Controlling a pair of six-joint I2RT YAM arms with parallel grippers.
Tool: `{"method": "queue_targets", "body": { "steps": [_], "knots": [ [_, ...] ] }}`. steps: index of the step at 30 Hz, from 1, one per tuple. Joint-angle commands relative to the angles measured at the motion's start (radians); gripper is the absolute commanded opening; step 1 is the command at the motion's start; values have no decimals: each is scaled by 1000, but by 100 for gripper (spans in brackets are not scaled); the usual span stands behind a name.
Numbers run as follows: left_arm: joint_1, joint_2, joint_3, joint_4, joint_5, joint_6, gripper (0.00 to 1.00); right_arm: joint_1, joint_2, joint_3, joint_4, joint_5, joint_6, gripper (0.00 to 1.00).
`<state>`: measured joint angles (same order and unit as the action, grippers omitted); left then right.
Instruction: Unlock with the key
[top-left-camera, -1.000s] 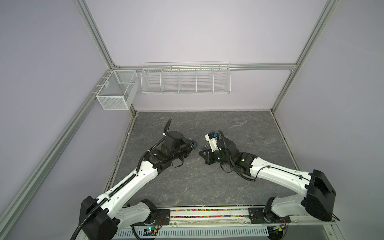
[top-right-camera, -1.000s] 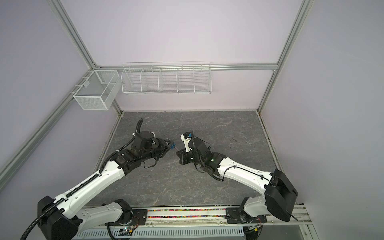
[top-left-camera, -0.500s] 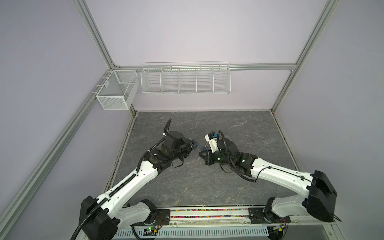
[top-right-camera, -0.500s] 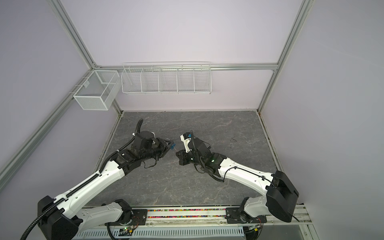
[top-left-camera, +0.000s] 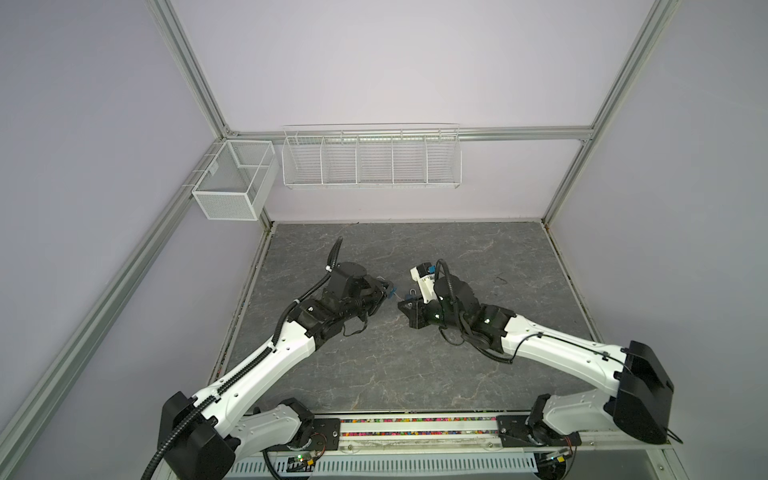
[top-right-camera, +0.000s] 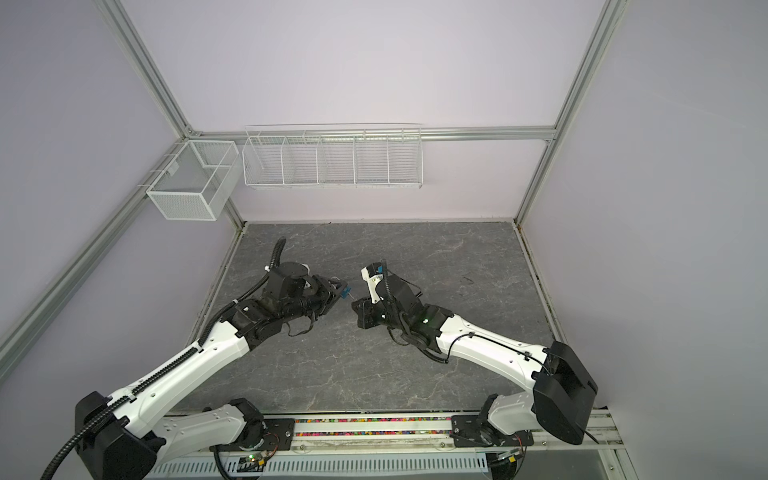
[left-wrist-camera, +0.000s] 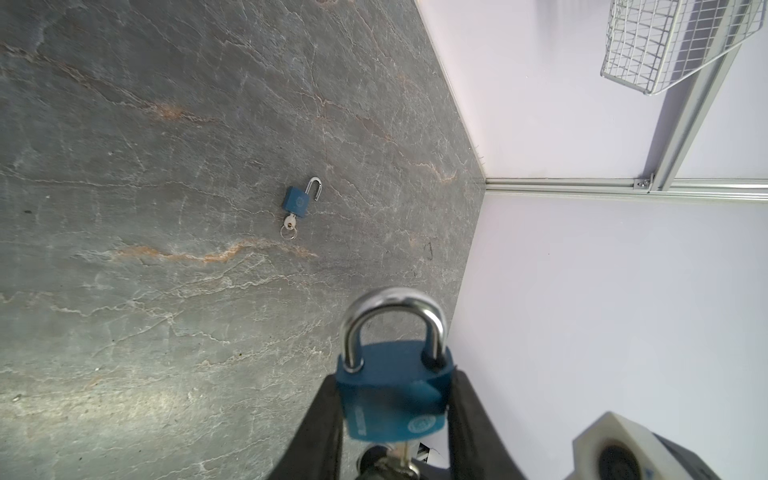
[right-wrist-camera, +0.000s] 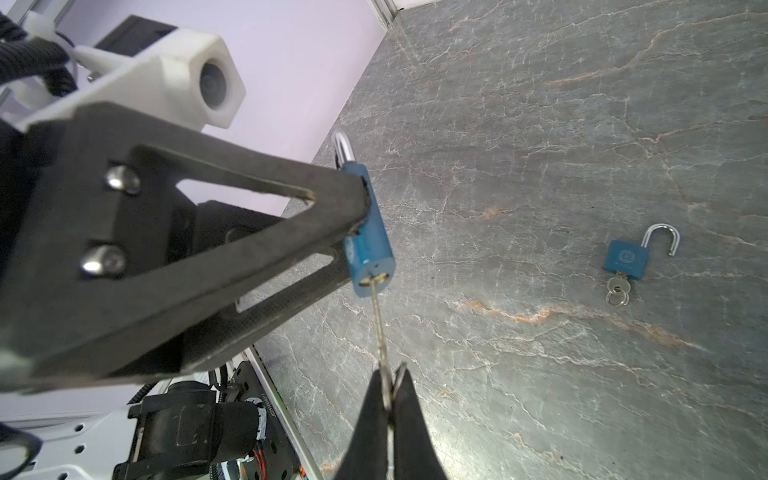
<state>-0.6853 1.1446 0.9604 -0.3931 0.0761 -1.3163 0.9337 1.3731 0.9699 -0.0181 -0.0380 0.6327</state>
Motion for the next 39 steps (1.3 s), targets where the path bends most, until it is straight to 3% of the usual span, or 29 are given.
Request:
{"method": "queue_targets", "body": {
  "steps": [1,17,26,31,39],
  "knots": [
    [4,-9,-4,26,-3,-14,0,-1,16,33,25,8,9,6],
    [3,-1,0,28,39,-5,0,-42,9,28,88,-92,22,6],
    [3,25,22,7,99,20,0,-1,20,51,68,-42,-80,6],
    [3,36,27,-2,129,25,0,-15,20,74,16,-3,-44,6],
    [1,42,20,-1,126,19,0,-2,17,56,103,5,4,6]
  ]
}}
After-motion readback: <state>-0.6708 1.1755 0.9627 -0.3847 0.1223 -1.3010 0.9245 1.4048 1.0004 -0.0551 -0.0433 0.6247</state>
